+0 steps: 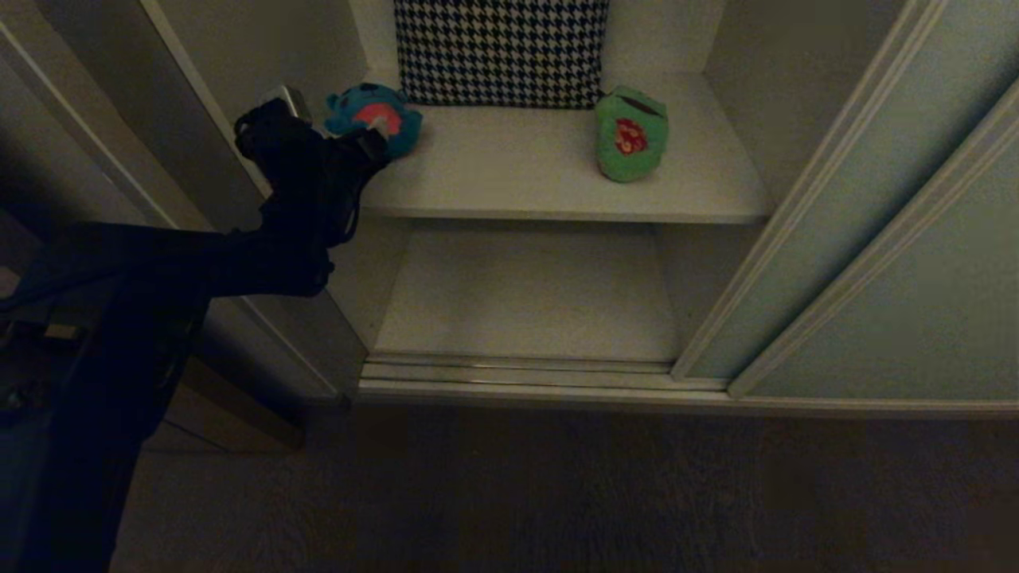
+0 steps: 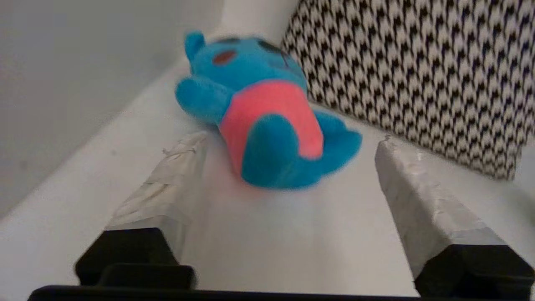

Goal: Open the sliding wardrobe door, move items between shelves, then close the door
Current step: Place the blue doll on the lower shelf

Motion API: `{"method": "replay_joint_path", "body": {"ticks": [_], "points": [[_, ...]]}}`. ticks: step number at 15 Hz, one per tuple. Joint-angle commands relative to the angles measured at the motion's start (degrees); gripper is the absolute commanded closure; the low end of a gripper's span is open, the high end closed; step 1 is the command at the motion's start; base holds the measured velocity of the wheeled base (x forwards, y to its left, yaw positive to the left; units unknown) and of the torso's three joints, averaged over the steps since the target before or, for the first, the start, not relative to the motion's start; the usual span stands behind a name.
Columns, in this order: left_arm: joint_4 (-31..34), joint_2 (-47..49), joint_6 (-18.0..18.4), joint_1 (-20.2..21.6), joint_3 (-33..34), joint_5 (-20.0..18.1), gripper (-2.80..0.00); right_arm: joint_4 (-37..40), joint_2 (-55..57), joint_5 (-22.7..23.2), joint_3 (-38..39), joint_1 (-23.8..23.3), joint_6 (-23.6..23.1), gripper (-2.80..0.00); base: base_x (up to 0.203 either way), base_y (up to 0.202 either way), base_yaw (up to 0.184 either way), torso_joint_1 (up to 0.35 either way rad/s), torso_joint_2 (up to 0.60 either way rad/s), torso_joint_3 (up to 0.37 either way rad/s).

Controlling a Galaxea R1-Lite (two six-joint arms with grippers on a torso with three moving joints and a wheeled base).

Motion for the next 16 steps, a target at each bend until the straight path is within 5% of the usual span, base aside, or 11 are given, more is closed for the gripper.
{"method": "replay_joint_path", "body": {"ticks": [1,16], "points": [[-1.0,0.9,-0.1,0.0,0.0,0.3,-2.8,0.0,0.0,0.0,0.1,0.0,-0.1,0.0,0.0,0.0,0.0,0.0,0.0,0.0],[-1.5,1.5,-0.7,-1.8,0.0,-0.1,-2.8,0.0,0.0,0.0,0.0,0.0,0.0,0.0,0.0,0.0,0.0,0.0,0.0,0.0]]}}
